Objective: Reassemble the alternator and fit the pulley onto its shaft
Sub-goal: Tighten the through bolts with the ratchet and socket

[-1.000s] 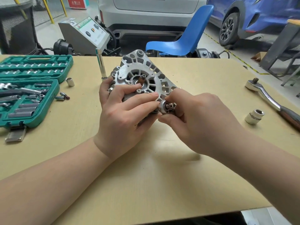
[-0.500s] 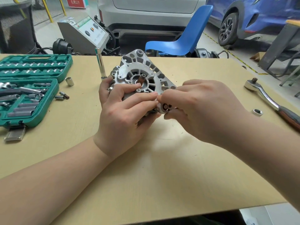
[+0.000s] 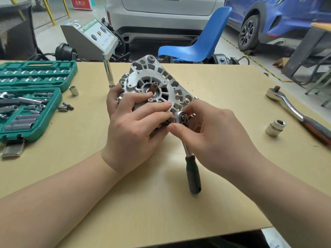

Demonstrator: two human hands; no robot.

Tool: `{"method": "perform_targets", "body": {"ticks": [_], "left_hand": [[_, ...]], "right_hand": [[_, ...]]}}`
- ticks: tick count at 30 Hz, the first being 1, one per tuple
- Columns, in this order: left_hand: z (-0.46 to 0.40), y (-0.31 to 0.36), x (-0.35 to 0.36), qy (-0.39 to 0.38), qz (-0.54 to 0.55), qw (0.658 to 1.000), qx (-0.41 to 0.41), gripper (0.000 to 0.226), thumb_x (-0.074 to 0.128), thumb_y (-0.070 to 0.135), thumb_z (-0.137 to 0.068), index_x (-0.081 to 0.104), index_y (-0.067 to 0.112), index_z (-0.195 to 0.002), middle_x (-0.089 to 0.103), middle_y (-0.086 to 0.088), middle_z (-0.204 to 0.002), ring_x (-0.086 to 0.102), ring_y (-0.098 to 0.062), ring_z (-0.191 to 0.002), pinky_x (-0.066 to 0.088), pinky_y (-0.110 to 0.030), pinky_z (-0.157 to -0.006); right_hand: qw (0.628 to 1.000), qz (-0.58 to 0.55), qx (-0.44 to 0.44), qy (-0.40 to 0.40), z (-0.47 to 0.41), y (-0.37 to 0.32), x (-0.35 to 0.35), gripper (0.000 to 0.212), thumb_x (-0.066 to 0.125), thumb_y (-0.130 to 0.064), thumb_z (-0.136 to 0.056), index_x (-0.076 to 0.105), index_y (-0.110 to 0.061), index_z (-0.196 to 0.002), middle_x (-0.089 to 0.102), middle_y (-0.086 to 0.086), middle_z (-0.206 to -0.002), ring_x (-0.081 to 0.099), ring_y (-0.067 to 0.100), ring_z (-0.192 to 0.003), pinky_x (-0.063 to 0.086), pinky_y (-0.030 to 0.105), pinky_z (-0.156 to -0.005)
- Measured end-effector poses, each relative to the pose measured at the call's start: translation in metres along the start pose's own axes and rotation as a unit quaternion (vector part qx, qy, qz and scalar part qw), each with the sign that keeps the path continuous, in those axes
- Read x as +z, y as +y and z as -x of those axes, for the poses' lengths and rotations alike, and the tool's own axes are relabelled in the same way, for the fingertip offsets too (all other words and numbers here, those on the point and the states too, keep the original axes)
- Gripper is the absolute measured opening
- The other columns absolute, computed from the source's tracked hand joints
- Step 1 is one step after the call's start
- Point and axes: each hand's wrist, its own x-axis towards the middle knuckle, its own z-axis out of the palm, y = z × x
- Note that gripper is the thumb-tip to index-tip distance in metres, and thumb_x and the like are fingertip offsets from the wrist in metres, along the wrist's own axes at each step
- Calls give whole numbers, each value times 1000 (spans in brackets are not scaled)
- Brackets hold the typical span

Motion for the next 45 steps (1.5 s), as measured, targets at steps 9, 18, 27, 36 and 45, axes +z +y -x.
{"method": "perform_targets", "body": {"ticks": [9,18,27,36,45], "left_hand": [[-7,-15,-13,-27,15,999,22,75,90,51,-86,52,21,-143,54,-9,-151,55,-39,-129,40,-62,-114],[-2,-39,-18,-99,202,956,-187,127,97,59,-66,26,23,-165,30,-4,-167,31,-18,-158,30,-37,-130],[-3,-60,-18,-159,300,904,-261,142,99,62,-49,23,33,-166,37,40,-156,42,6,-148,35,-20,-123],[4,-66,-16,-146,259,927,-229,145,103,62,-47,18,52,-164,28,39,-153,35,10,-147,29,-8,-118],[11,-39,-1,-65,168,965,-191,135,104,56,-56,24,22,-159,32,-6,-161,39,-28,-152,48,-50,-117]], "right_hand": [[992,-97,-50,57,-13,24,-27,27,73,-37,-91,69,-37,-117,64,-12,-85,60,11,-76,44,17,-67],[990,-29,-138,-16,-13,20,-11,34,75,-29,-90,72,-24,-123,71,-11,-104,69,19,-96,59,41,-87],[974,72,-202,-74,-36,10,-23,28,76,-26,-92,73,-17,-119,73,-5,-100,63,29,-94,56,49,-81],[974,117,-163,-103,-41,0,-31,23,77,-41,-83,73,-29,-102,68,-10,-79,61,24,-78,53,42,-70],[997,-64,29,-27,-15,-10,-2,34,85,-47,-82,61,-23,-80,71,-1,-66,70,16,-58,59,43,-56]]}}
